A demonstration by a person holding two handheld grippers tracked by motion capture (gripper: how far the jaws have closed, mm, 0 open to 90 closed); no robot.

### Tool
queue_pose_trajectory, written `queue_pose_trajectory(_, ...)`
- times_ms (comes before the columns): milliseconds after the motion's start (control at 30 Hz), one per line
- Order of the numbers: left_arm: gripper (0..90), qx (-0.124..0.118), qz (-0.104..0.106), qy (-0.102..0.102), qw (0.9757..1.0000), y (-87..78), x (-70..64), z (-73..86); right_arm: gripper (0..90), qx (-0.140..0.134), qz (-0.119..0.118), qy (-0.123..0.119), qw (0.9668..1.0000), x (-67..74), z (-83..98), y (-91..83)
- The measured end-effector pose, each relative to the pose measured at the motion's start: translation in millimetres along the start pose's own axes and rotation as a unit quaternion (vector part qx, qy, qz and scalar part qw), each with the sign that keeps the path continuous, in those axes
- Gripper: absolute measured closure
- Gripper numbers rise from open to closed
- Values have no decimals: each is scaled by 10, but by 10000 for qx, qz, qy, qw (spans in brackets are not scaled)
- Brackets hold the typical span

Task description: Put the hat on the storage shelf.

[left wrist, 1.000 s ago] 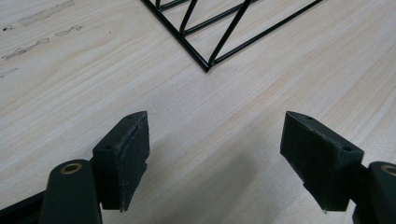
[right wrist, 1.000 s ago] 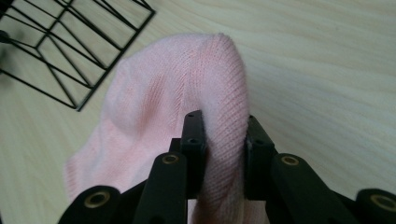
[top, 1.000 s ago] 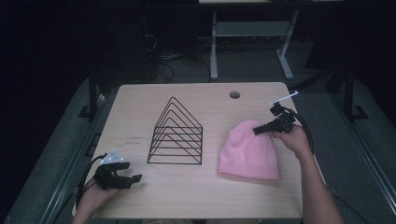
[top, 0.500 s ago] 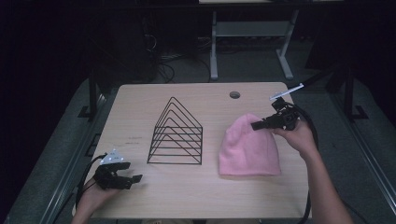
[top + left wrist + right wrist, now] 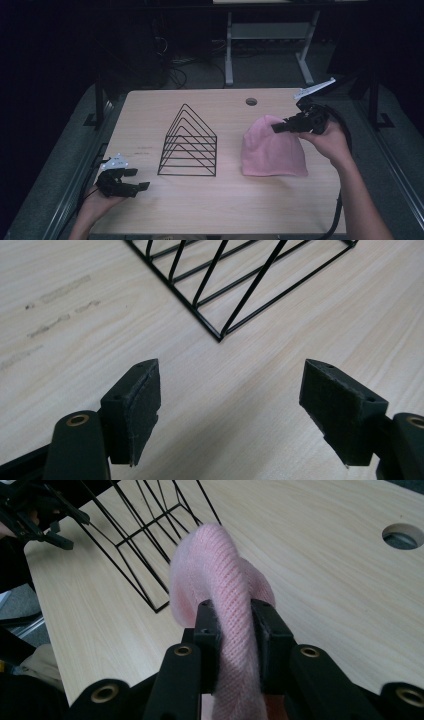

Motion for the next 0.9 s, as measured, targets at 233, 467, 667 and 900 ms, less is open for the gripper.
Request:
queue_pose_trajectory(233, 247, -58, 143, 106, 9998, -116, 7, -112, 747, -48, 100, -98, 9999, 46, -132, -151)
queue_pose_trajectory(467, 247, -39, 350, 156, 9993, -204, -22, -242, 747, -159, 137, -146, 9997, 89, -264, -298)
queue_pose_trajectory(667, 247, 31, 435, 287, 9986, -259, -55, -386, 747, -238, 156, -233, 9993, 132, -382, -415)
queue_pose_trajectory(900, 247, 28, 652, 460, 9968, -359, -117, -594, 747, -331, 147, -350, 9987, 191, -539, -535)
Point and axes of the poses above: each handheld gripper's, and its own axes: y roughly forward along the jaws, z roughly out of its underside, x roughly to its left, the point moved 1 cm from there along y, roughly forward along the jaws, and after that the axes turned 11 degrees about z, right-handed, at the moved point
